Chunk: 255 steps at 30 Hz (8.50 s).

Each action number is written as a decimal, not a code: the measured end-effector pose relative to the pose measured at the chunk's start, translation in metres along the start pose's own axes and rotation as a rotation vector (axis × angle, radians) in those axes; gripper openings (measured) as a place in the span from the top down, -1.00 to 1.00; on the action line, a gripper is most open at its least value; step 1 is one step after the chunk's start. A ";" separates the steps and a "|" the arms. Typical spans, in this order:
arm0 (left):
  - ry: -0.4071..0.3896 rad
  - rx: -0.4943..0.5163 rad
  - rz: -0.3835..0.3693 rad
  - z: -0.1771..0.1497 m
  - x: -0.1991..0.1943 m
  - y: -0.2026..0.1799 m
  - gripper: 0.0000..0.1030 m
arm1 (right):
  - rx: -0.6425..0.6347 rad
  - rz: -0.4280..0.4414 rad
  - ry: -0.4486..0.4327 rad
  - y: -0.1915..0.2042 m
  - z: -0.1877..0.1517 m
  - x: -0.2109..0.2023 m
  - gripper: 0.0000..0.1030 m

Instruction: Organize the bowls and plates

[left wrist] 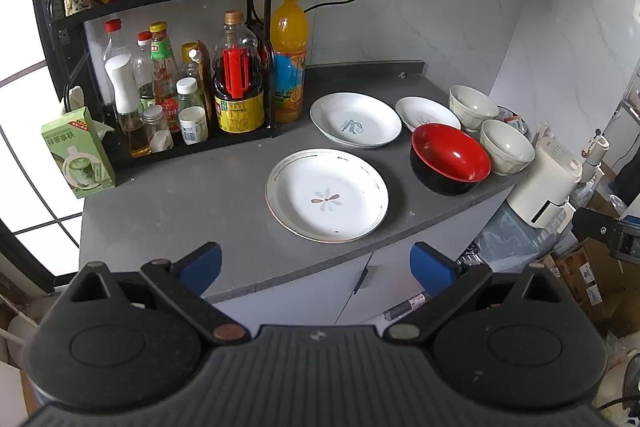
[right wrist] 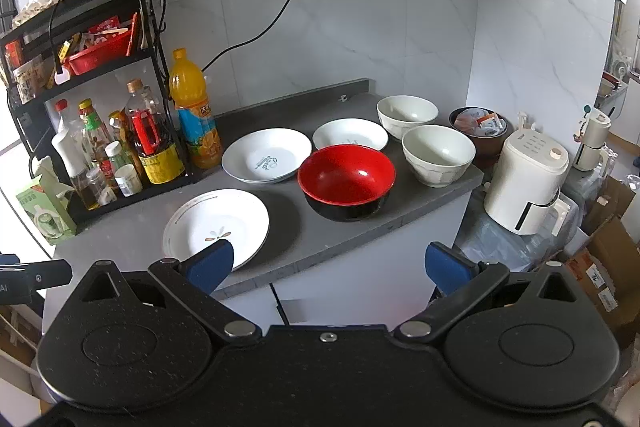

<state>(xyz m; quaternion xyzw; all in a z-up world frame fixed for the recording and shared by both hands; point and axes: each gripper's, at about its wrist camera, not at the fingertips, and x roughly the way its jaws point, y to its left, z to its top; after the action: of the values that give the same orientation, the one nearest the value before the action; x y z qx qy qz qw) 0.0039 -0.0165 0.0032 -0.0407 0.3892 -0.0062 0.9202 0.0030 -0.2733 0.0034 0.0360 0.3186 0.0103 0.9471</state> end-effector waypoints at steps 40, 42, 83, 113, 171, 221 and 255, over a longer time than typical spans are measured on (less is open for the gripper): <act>0.012 0.025 -0.036 0.003 0.000 0.016 -0.93 | 0.056 -0.014 0.018 0.017 -0.006 0.008 -1.00; 0.013 0.040 -0.031 0.004 0.001 0.015 -0.93 | 0.060 -0.014 0.018 0.017 -0.005 0.010 -1.00; 0.053 -0.072 0.064 0.082 0.129 -0.172 -0.92 | 0.012 0.098 0.070 -0.172 0.082 0.141 -1.00; 0.119 0.027 -0.107 0.152 0.268 -0.277 -0.44 | 0.127 0.032 0.101 -0.255 0.096 0.243 -0.18; 0.365 0.044 -0.177 0.173 0.442 -0.342 0.87 | 0.172 -0.020 0.254 -0.265 0.107 0.370 0.68; 0.216 -0.236 0.020 0.136 0.307 -0.198 0.84 | -0.114 0.280 0.172 -0.135 0.111 0.301 0.69; 0.361 -0.251 0.002 0.130 0.351 -0.182 0.72 | 0.018 0.279 0.295 -0.137 0.108 0.340 0.74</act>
<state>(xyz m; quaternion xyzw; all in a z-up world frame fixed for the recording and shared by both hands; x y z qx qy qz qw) 0.3450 -0.2040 -0.1431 -0.1528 0.5454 0.0363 0.8233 0.3392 -0.4022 -0.1259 0.0864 0.4458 0.1437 0.8793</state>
